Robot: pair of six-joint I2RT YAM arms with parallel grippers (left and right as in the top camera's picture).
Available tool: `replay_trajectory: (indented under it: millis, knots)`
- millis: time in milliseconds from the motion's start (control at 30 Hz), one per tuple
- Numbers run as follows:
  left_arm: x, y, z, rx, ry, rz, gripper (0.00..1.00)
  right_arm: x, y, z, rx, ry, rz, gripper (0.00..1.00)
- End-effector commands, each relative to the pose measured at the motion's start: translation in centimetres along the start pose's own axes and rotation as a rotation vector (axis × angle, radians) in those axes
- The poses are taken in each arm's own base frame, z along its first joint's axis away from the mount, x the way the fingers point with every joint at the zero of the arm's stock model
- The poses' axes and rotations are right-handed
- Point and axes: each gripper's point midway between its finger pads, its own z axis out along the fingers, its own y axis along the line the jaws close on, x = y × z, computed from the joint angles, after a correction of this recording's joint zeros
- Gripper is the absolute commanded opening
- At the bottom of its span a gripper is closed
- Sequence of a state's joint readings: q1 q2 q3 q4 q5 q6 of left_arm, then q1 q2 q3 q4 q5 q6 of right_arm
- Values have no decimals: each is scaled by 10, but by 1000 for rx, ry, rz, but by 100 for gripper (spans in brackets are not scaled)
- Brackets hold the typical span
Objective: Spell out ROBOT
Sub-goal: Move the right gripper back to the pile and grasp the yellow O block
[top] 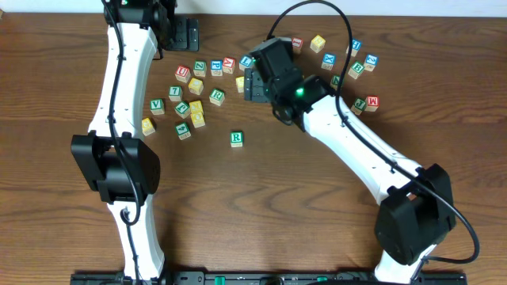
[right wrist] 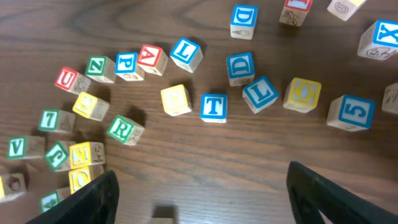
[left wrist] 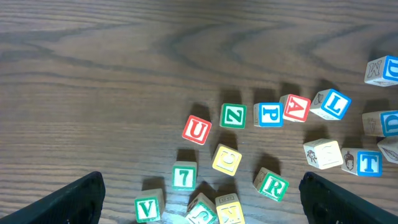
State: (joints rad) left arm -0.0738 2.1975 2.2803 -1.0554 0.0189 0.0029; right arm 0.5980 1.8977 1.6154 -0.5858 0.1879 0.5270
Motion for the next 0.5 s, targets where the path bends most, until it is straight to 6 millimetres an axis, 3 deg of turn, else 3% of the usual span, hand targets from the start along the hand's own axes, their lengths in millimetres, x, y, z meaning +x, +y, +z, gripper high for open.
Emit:
replay_trajectory:
  millis: [0, 133, 333, 467]
  knots:
    - [-8, 3, -16, -10, -37, -7, 98, 1, -1, 2, -77, 57, -73, 78]
    - [-8, 3, -16, -10, -37, -7, 98, -11, -16, -6, -128, 106, -35, 75]
    - [-8, 3, -16, -10, -37, -7, 99, -57, -52, -28, -113, 64, 33, 72]
    - [-8, 3, -16, -10, -37, -7, 98, -72, -68, -28, -47, 11, 84, 68]
